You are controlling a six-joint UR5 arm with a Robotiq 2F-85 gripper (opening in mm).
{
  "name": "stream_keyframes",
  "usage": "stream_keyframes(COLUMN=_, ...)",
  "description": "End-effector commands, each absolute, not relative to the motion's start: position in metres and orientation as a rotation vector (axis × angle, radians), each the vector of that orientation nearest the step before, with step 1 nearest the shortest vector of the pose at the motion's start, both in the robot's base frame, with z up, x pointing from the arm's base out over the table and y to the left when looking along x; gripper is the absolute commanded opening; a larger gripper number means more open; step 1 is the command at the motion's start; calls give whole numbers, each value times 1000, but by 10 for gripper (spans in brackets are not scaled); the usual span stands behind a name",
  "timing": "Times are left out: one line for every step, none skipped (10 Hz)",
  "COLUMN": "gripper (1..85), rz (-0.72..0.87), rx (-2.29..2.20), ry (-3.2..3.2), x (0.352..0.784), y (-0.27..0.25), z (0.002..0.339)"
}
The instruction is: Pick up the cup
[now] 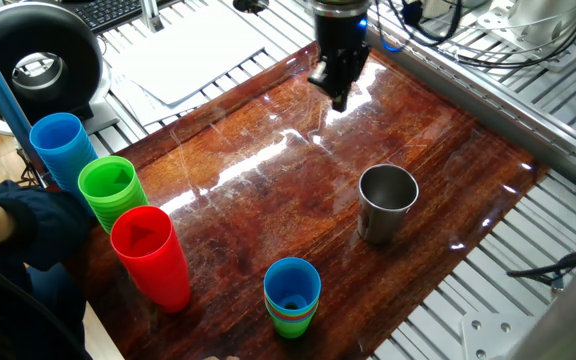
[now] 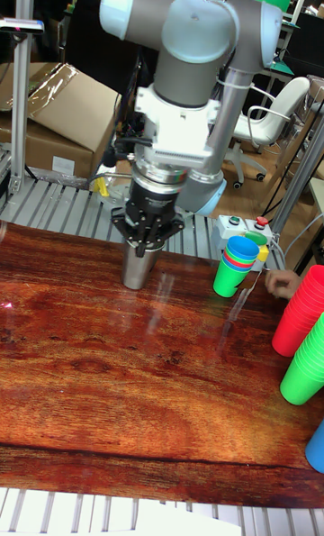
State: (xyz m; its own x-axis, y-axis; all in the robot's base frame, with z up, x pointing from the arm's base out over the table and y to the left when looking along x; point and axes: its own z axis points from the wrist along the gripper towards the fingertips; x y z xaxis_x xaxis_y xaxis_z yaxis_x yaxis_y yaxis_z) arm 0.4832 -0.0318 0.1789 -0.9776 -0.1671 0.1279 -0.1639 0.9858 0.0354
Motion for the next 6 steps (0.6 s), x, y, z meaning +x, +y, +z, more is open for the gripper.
stream_keyframes(gripper=13, rz=-43, rx=359, ry=-3016, x=480, y=-44, z=173)
stream_keyframes(gripper=13, rz=-39, rx=357, ry=-3000, x=480, y=-45, z=175)
stream_keyframes(gripper=13, rz=-11, rx=374, ry=-2990, x=478, y=-50, z=176)
stream_keyframes(gripper=13, rz=28, rx=405, ry=-2965, x=474, y=-58, z=176)
stream_keyframes(gripper=13, rz=75, rx=426, ry=-2940, x=470, y=-67, z=178)
stream_keyframes(gripper=13, rz=136, rx=470, ry=-2895, x=463, y=-80, z=180)
